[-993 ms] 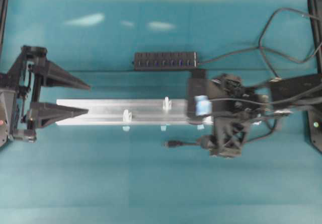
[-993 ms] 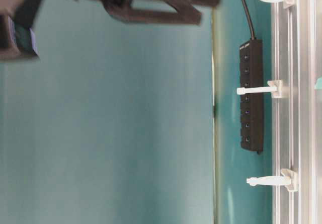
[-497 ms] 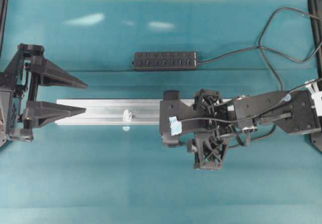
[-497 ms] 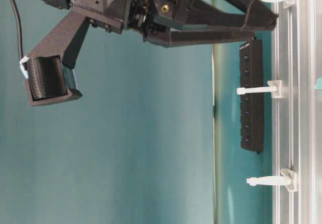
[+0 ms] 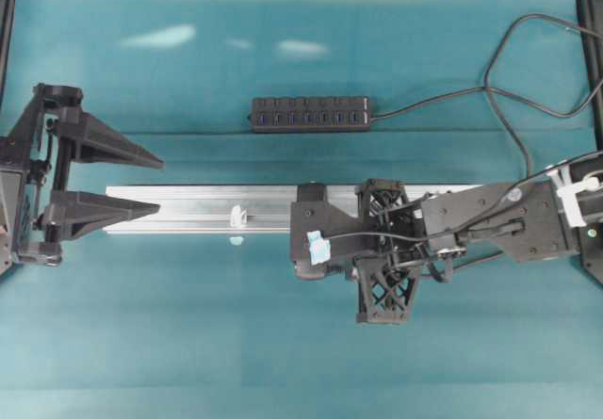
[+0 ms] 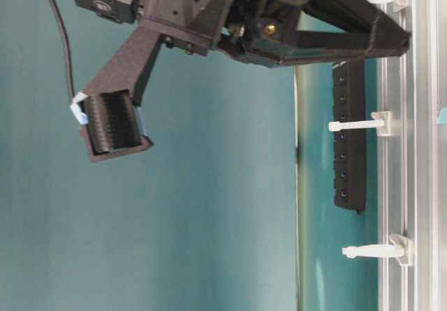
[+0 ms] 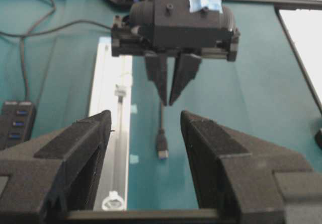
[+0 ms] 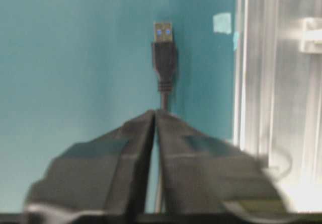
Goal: Pass the USB cable through three rings with both arms.
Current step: 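Lift the USB plug with the right gripper toward the right ring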
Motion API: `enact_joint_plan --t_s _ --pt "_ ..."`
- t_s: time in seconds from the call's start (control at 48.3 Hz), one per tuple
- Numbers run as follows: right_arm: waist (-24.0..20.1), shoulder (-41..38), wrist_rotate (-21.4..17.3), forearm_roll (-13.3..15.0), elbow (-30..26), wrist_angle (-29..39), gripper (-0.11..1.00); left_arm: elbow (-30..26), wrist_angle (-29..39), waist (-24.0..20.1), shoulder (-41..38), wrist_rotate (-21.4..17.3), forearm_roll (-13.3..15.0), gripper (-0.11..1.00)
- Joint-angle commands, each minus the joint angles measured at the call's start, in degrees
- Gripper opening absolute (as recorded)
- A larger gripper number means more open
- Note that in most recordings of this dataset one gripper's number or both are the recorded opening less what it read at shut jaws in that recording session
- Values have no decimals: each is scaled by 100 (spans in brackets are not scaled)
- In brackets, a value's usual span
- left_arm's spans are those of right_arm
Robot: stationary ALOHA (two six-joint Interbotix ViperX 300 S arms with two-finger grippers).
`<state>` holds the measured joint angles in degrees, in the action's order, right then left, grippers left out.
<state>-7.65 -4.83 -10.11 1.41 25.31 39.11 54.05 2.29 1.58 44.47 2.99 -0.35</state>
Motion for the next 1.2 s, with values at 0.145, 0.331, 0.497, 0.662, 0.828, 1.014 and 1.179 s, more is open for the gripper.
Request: enact_joint_plan --t_s 0.145,0.331,0.497,0.662,0.828,1.014,1.179 --pt "-26 -70 -35 -44 -35 9 30 -114 -18 -9 18 0 -9 62" --pt "-26 -176 -35 35 79 -123 71 -114 -18 0 18 9 -9 62" --pt "-53 -325 0 35 141 -343 66 -114 -18 0 26 9 -9 62" --pt "-88 -483 9 44 149 -492 65 -114 -18 0 26 9 -9 62" --pt "-88 -677 18 53 149 -606 65 -114 -18 0 26 9 -9 62" --pt "-88 -844 9 105 176 -677 65 -114 -18 0 26 9 -9 61" --pt "-70 -914 9 105 202 -677 65 -114 -18 0 26 9 -18 61"
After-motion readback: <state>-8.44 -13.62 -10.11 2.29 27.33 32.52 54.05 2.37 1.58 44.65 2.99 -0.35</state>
